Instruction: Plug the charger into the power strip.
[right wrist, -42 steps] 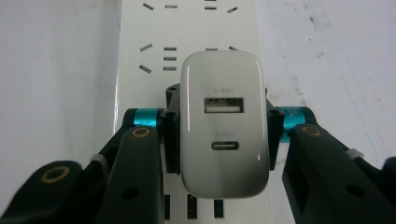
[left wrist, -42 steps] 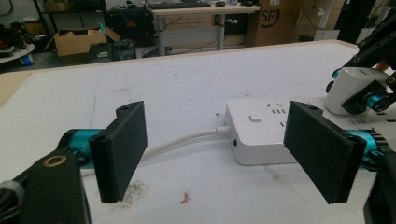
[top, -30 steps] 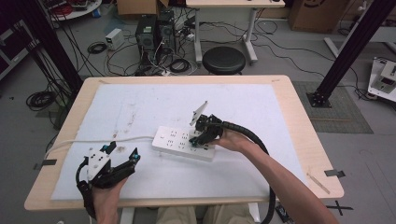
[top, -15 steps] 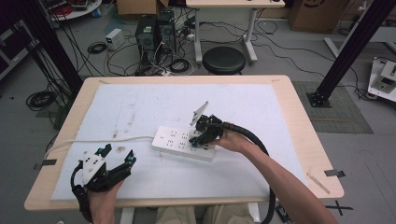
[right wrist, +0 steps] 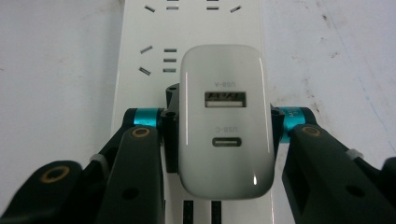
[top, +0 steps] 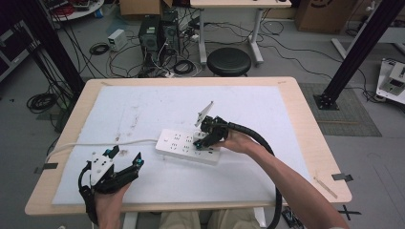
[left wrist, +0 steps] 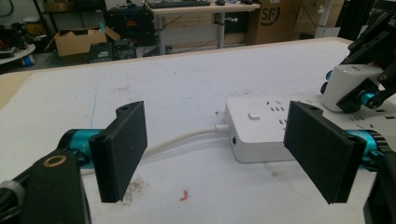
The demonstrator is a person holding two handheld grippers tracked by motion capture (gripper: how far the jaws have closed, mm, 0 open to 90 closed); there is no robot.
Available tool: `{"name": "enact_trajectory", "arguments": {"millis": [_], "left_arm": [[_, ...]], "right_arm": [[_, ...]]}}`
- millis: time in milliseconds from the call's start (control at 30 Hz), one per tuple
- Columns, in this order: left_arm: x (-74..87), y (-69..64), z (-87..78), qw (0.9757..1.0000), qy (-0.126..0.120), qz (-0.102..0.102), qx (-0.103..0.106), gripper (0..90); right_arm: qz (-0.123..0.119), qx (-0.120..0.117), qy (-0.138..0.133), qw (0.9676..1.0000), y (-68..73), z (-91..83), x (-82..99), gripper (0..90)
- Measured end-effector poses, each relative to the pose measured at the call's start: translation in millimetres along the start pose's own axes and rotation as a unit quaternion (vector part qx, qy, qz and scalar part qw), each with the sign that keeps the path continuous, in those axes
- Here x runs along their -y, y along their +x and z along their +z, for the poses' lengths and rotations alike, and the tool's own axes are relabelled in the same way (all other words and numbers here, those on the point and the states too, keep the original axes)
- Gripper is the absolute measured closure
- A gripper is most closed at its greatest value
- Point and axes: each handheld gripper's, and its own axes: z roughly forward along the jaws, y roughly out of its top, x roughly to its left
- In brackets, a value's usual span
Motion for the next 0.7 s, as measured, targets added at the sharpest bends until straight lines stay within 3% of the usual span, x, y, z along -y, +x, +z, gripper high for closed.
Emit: {"name": "enact_trajectory", "arguments": {"millis": [100,467,500,533,667,700], "left_arm": [[0.3,0.8,2.2,1.0000,0.003,-0.002,0.001,21.5],[-0.4,-4.8,5.4,0.9999,0.003,0.003,0.011,21.5],[-1.3,-3.1,4.5,0.9999,0.001,0.002,0.011,21.5],[-1.5,-2.6,4.4,1.0000,-0.001,0.003,0.009,21.5],[-2.7,1.7,5.4,0.9999,-0.001,-0.001,0.011,21.5],[-2.7,1.7,5.4,0.9999,-0.001,-0.001,0.011,21.5]], "right_arm": [[-0.003,0.014,-0.005,0.9999,3.9,-0.4,1.5,63.8],[0.001,0.000,-0.012,0.9999,0.6,-0.6,2.8,62.0],[0.002,-0.011,-0.015,0.9998,-1.5,0.0,3.2,54.1],[0.024,-0.037,-0.015,0.9989,-3.6,-1.8,3.8,30.9],[0.050,-0.016,-0.067,0.9964,-5.1,-25.1,11.6,22.4],[0.050,-0.016,-0.067,0.9964,-5.1,-25.1,11.6,22.4]]}}
